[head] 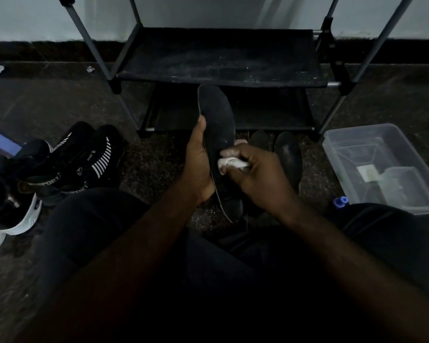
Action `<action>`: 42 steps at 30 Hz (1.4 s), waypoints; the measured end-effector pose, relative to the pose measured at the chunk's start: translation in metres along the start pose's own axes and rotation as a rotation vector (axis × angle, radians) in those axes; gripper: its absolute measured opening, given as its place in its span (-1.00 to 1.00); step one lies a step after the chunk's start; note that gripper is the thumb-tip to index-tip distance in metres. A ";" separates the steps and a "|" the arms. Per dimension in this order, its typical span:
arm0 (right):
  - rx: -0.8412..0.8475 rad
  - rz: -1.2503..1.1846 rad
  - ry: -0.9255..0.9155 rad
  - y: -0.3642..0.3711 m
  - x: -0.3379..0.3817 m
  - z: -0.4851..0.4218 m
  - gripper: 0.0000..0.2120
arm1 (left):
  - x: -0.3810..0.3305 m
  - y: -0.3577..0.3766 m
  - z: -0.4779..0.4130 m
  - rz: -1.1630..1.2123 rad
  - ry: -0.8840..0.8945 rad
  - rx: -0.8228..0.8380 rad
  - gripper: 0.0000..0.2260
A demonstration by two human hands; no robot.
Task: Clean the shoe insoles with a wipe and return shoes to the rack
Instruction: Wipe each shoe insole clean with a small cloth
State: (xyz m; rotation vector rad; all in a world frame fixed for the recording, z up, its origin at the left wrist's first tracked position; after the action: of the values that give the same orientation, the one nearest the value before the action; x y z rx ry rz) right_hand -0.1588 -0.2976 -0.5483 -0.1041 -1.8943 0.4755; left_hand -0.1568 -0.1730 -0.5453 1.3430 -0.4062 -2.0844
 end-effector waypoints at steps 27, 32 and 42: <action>-0.001 0.163 0.047 -0.002 -0.008 0.006 -0.88 | 0.003 -0.006 0.008 0.014 -0.002 -0.064 -0.39; -0.186 -0.365 0.409 -0.021 -0.013 0.000 -0.84 | -0.003 -0.010 0.001 0.054 -0.021 -0.053 -0.32; 0.015 -0.137 0.250 0.004 -0.013 0.014 -0.92 | -0.008 -0.010 -0.004 0.044 0.005 -0.081 -0.43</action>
State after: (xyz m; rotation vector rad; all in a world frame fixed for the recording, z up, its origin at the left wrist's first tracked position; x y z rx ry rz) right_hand -0.1673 -0.3017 -0.5651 -0.0220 -1.6402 0.3657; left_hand -0.1542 -0.1597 -0.5465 1.2805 -0.3426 -2.0396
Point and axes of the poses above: each hand's wrist, its own z-axis away from the middle knuckle, its own y-axis out of the palm, x = y × z, the point moved 1 cm from there along -z, towards the middle knuckle, and after that the axes turned 7 degrees about -x, right-handed, at the moved point
